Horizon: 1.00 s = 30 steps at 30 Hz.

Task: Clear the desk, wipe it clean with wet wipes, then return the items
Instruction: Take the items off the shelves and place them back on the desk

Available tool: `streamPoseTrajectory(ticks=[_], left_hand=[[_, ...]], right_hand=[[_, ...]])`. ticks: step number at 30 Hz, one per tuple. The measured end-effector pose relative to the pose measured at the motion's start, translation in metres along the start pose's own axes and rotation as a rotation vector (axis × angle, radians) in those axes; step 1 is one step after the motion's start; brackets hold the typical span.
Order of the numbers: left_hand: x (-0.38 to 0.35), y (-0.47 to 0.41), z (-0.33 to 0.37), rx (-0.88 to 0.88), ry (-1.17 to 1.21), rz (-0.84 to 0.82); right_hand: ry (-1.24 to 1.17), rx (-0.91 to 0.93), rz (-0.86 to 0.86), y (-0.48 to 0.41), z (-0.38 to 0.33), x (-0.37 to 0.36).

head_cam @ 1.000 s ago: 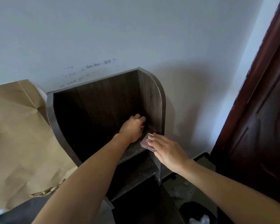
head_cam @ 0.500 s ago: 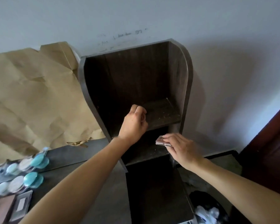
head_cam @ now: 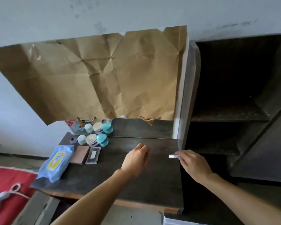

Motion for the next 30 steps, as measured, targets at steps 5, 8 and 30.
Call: streamPoseTrajectory(ticks=[5,8,30], left_hand=[[0.009,0.053,-0.092,0.167,0.01,-0.069],[0.01,0.074,-0.134,0.212,0.004,-0.094],[-0.02,-0.009,-0.286,0.441,0.042,-0.256]], right_hand=[[-0.118,0.034,-0.095,-0.028,-0.071,-0.055],[-0.13,0.061,-0.148,-0.043,-0.107,-0.083],[-0.101,-0.036,-0.493,-0.235,-0.116,-0.315]])
Point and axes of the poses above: each hand's wrist, its own y-axis away from the middle knuckle, its own x-axis out of the back of the hand, z = x × y, the point moved 2 cm from there along -y, towards the middle knuckle, and after that the axes turned 7 degrees about x, right-handed, at the moved point
